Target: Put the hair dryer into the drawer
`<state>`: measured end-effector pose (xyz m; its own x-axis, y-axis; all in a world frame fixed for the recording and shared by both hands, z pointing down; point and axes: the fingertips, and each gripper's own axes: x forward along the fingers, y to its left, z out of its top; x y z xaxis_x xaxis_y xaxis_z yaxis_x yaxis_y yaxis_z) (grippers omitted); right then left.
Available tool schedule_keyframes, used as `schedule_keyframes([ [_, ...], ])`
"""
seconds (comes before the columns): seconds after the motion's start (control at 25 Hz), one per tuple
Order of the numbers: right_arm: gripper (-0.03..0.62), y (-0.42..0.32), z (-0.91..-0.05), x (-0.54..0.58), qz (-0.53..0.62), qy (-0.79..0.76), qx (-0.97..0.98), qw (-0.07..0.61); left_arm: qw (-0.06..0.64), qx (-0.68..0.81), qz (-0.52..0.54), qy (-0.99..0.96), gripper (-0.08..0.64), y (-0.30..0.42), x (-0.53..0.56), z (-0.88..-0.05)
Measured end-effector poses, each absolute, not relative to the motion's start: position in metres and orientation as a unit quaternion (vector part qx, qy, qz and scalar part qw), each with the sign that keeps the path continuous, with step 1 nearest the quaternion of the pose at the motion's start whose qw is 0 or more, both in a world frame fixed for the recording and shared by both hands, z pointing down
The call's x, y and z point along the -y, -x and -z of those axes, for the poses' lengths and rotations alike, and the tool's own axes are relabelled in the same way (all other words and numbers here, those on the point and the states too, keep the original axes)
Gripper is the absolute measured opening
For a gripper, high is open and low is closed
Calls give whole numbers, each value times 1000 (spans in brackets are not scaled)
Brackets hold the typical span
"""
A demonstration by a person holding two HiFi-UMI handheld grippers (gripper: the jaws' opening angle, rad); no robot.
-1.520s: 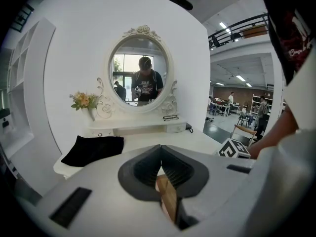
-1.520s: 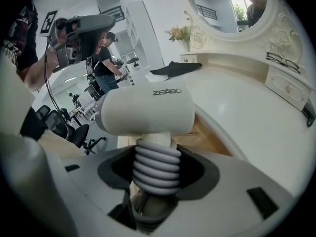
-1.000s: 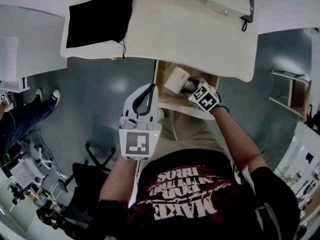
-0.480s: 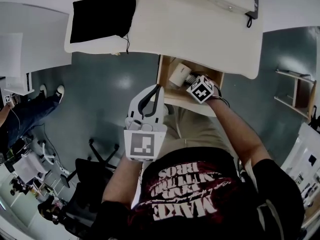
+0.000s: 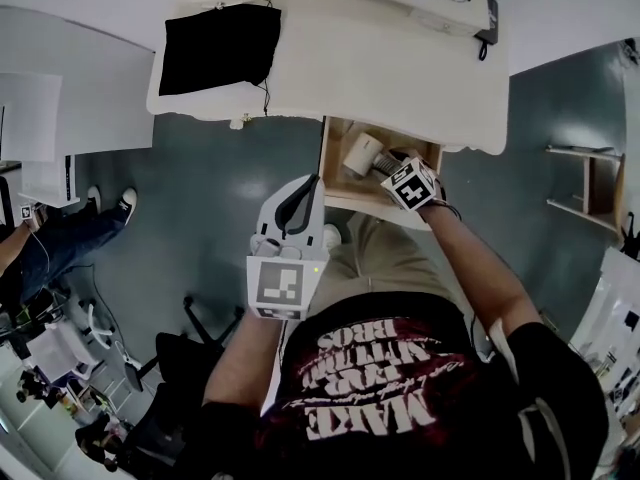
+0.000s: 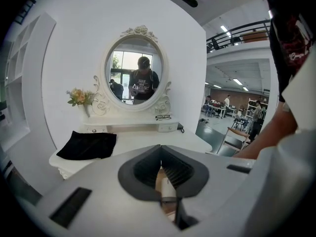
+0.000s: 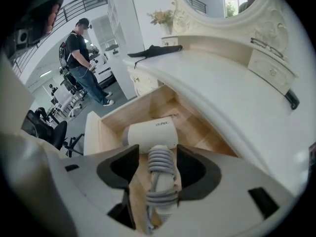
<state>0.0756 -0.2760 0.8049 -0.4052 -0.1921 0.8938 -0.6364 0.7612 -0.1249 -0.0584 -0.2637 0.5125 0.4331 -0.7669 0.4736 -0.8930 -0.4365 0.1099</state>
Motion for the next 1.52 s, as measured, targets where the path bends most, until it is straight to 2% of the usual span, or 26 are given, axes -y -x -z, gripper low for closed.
schedule_keyframes([
  [0.24,165,-78,-733,271,-232,-316,831,395,158,499,-168,-835,5,63,256,-497],
  [0.36,93,-75,-687,266,-214,-352,853,321,150,498,-162,-839,5,65,249,-488],
  [0.52,6,-70,-640,250,-160,-378,867,281,143,493,-156,-844,6,69,235,-480],
  [1.52,4,-88,-416,184,-77,-444,887,105,41,479,-88,-872,5,99,185,-370],
])
